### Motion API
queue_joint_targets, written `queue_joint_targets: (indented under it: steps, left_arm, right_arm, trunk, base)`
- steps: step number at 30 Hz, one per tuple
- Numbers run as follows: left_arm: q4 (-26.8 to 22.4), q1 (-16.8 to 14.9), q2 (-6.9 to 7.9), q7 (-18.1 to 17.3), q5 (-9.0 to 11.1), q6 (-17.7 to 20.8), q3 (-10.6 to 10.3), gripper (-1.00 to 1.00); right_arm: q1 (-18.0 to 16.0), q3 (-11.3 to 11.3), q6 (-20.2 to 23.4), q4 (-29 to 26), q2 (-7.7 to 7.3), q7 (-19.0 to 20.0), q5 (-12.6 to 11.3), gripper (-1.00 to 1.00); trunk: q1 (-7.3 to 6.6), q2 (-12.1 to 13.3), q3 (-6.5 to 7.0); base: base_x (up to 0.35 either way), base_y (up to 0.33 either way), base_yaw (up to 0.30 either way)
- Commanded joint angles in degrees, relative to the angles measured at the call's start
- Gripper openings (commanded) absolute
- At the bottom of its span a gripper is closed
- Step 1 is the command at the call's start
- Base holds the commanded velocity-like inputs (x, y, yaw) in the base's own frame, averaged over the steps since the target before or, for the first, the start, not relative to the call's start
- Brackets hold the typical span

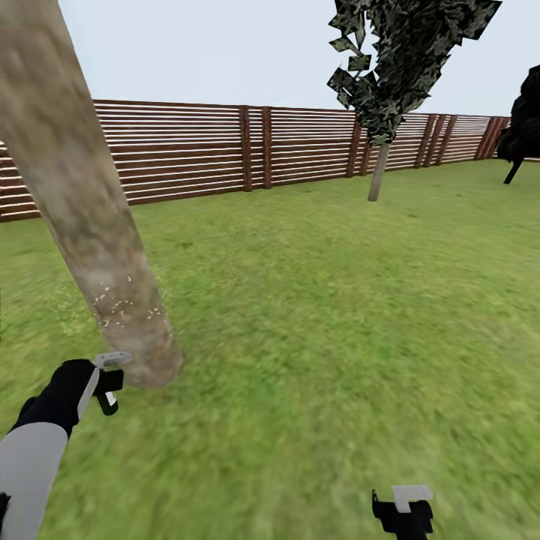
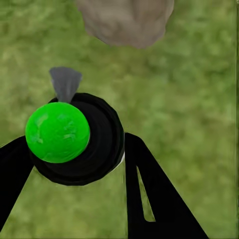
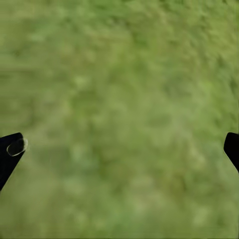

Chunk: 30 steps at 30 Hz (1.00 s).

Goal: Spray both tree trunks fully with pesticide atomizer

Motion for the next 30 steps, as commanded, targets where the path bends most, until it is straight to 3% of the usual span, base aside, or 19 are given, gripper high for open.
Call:
queue_joint_targets:
  steps: [1,8,11,14,23,30]
  left_arm:
    - [0.33,0.02,-0.14,0.0,0.1,-0.26,0.0,-1.0]
    - [0.78,0.04,-0.32,0.23,-0.21,-0.46,0.0,-1.0]
    - [0.88,0.63,-0.35,3.15,-0.07,-0.47,0.0,-1.0]
    - [0.88,0.71,-0.36,3.82,-0.03,-0.47,0.0,-1.0]
    - [1.08,0.81,-0.69,3.96,0.24,-0.53,-0.08,-1.0]
    - [1.23,0.81,-0.89,3.96,0.08,-0.56,-0.09,-1.0]
  right_arm:
    - [0.0,-0.01,0.0,0.0,0.04,0.01,-0.01,1.0]
    - [0.0,-0.05,0.0,0.0,0.04,0.01,-0.01,1.0]
    - [0.0,-0.02,0.0,0.0,0.04,0.01,-0.01,1.0]
    - [0.0,-0.01,0.0,0.0,0.09,0.01,-0.01,1.0]
    - [0.0,-0.01,0.0,0.0,0.13,0.01,-0.01,1.0]
    - [0.0,-0.01,0.0,0.0,0.13,0.1,-0.01,1.0]
  trunk:
    - [0.0,0.0,0.0]
    - [0.0,0.0,0.0]
    - [0.0,0.0,0.0]
    - [0.0,0.0,0.0]
    - [0.0,0.0,0.0]
    - [0.0,0.0,0.0]
  base:
    - [0.237,-0.161,0.015]
    - [0.125,-0.233,0.001]
    - [0.055,-0.271,0.0]
    - [0.08,-0.271,0.1]
    - [0.191,-0.225,0.256]
    - [0.236,-0.198,0.015]
